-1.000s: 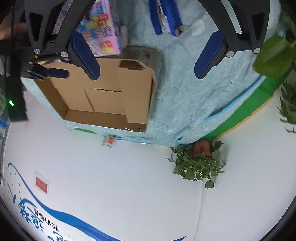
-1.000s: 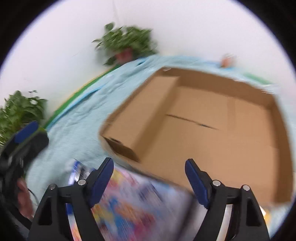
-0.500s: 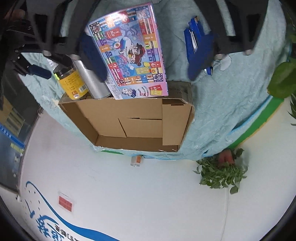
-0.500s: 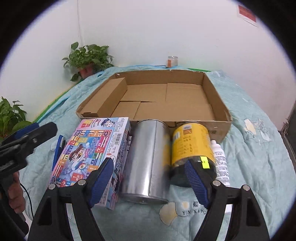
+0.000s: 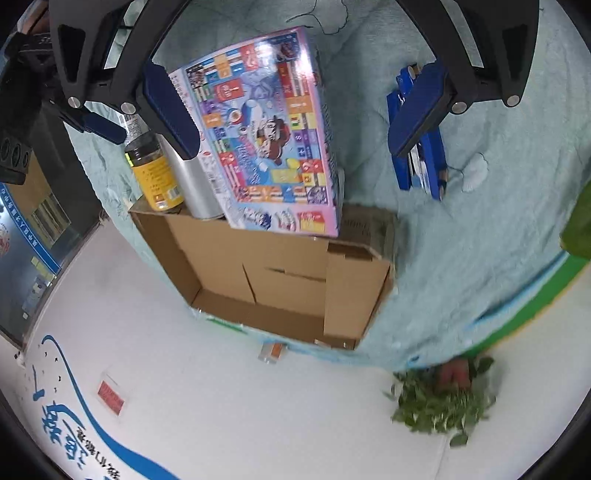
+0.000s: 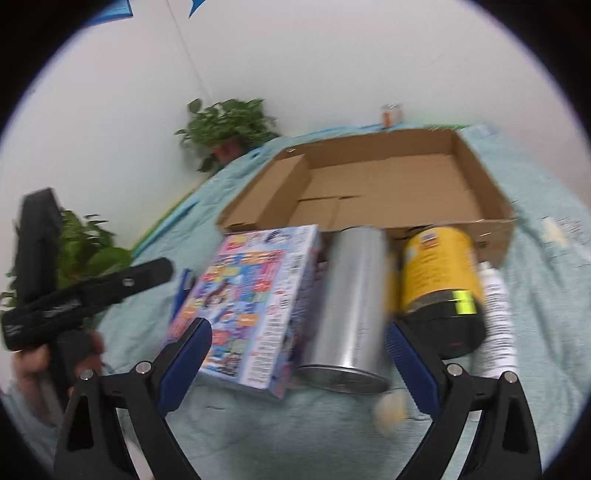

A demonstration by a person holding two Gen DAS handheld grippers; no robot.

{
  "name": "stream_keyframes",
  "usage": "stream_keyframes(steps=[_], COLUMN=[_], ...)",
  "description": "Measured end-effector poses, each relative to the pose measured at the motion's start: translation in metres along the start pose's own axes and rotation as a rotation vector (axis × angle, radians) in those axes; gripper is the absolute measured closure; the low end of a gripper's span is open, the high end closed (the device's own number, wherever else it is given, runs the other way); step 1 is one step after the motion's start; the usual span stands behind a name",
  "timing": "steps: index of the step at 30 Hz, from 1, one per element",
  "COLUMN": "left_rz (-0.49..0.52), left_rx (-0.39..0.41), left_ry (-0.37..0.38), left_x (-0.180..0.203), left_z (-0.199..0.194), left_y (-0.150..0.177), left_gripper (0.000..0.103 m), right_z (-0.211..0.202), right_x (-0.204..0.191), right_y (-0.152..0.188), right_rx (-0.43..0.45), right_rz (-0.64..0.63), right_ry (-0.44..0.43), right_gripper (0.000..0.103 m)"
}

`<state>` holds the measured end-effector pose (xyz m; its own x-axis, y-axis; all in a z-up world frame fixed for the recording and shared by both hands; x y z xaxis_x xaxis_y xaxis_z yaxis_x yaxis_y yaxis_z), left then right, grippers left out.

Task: Organize rigid objects
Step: 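Move the left tool to the colourful board-game box, then grasp the board-game box edge with the left tool and lift it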

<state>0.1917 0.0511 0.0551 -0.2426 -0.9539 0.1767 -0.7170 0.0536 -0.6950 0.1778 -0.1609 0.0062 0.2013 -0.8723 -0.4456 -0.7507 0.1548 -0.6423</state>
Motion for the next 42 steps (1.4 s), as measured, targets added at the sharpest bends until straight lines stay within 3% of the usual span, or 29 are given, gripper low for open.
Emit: stream_keyframes(steps=[3,8,13,15,19,30,34,37,42], left_rz=[-0.034,-0.115,-0.110,-0.124,-0.097,-0.113,-0.066,0.001,0.127], left_rx=[-0.081,-0.185,-0.243,-0.242,-0.227,-0.195,-0.156,-0.104,0.044], left_ry=[0.074,0.179,0.217,0.238,0.205,0.183,0.154,0.120,0.090], left_x=[-0.010,-0.019,-0.016,-0.016,-0.018,-0.011,-0.003,0.013,0.047], left_z=[0.029,0.066,0.092,0.096,0.096,0.078,0.061,0.042,0.004], left_y=[0.007,0.018,0.020,0.019,0.018,0.027,0.022,0.011,-0.027], left_gripper=[0.000,0.002,0.017,0.020,0.022,0.025,0.030,0.031,0.031], right_z=[0.016,0.041,0.077,0.085,0.098,0.112,0.105,0.092,0.049], right_x=[-0.008,-0.034,-0.042,-0.046,-0.050,-0.055,-0.054,-0.055,-0.063], right_y=[0.000,0.001,0.005,0.003,0.007,0.011,0.010,0.006,-0.022], right_rx=[-0.074,-0.173,-0.292,-0.299,-0.320,-0.270,-0.239,-0.185,0.014], right_rz=[0.000,-0.086,-0.088,-0.105,-0.162,-0.162,-0.143,-0.137,-0.178], right_ry=[-0.081,-0.138,-0.103,-0.075,-0.003,0.033,0.026,0.028,0.049], right_gripper=[0.007,0.007,0.007,0.007,0.007,0.000,0.001,0.002,0.005])
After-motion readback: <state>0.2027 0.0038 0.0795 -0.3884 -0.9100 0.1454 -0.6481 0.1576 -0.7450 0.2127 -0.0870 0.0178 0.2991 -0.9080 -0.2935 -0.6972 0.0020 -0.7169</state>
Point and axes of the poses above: each gripper's, at about its wrist camera, not at the fingertips, and z roughly the way its jaws point, x to its right, y to its underside, the point moved 5 cm from there along z, roughly the way its jaws point, and after that the axes turned 10 degrees about z, right-handed, at the moved point
